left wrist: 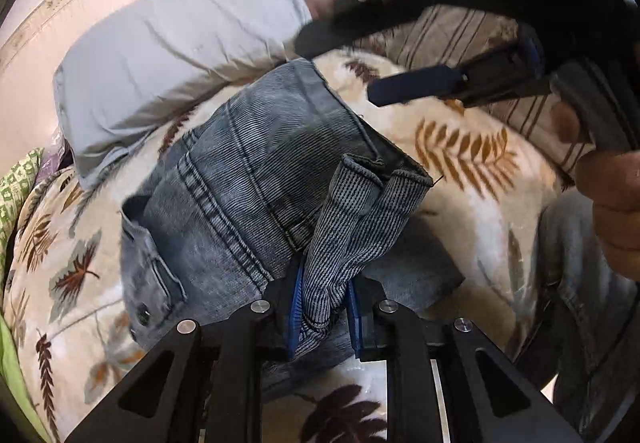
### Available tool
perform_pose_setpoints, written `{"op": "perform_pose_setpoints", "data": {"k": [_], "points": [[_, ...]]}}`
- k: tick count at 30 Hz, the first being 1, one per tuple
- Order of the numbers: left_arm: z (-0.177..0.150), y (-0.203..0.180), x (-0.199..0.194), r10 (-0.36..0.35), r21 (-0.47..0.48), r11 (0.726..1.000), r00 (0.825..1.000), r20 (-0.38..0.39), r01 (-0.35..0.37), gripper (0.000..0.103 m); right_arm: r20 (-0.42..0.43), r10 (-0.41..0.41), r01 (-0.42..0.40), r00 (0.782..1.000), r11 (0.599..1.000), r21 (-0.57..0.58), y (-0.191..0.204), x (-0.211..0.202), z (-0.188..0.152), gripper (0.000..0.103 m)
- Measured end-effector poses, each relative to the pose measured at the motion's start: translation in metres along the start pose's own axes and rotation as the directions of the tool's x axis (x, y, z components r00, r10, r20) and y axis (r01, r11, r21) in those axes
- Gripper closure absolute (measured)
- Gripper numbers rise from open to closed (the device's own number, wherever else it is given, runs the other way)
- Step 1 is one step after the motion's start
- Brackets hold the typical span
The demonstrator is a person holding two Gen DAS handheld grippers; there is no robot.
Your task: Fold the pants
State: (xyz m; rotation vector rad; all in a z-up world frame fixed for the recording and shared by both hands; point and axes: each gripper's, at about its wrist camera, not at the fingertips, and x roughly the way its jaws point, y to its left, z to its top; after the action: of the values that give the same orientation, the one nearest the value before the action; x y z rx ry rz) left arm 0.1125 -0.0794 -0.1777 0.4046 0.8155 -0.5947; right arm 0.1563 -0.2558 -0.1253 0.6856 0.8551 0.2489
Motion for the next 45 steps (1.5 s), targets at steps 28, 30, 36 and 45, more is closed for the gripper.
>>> {"op": "perform_pose_setpoints", "data": {"k": [28, 30, 36, 45], "points": [[-0.001, -0.026, 0.024, -0.068, 0.002, 0.998, 0.993, -0.093, 0.068, 0.066, -0.193, -0.221, 0.240, 0.956, 0.967, 0.081, -0.057, 0.061, -0.036, 0.089], [0.001, -0.018, 0.009, -0.111, -0.037, 0.993, 0.991, -0.075, 0.108, 0.053, -0.161, -0.167, 0.188, 0.973, 0.974, 0.123, -0.058, 0.047, -0.035, 0.085], [-0.018, 0.020, -0.041, -0.189, -0.225, 0.957, 0.982, -0.002, 0.184, 0.044, -0.017, -0.199, 0.200, 0.980, 0.977, 0.074, -0.037, -0.005, -0.038, 0.046], [-0.041, 0.102, -0.066, -0.090, -0.580, 0.811, 0.996, 0.007, 0.077, 0.041, -0.232, -0.356, 0.363, 0.905, 0.932, -0.012, -0.044, 0.029, -0.095, 0.044]]}}
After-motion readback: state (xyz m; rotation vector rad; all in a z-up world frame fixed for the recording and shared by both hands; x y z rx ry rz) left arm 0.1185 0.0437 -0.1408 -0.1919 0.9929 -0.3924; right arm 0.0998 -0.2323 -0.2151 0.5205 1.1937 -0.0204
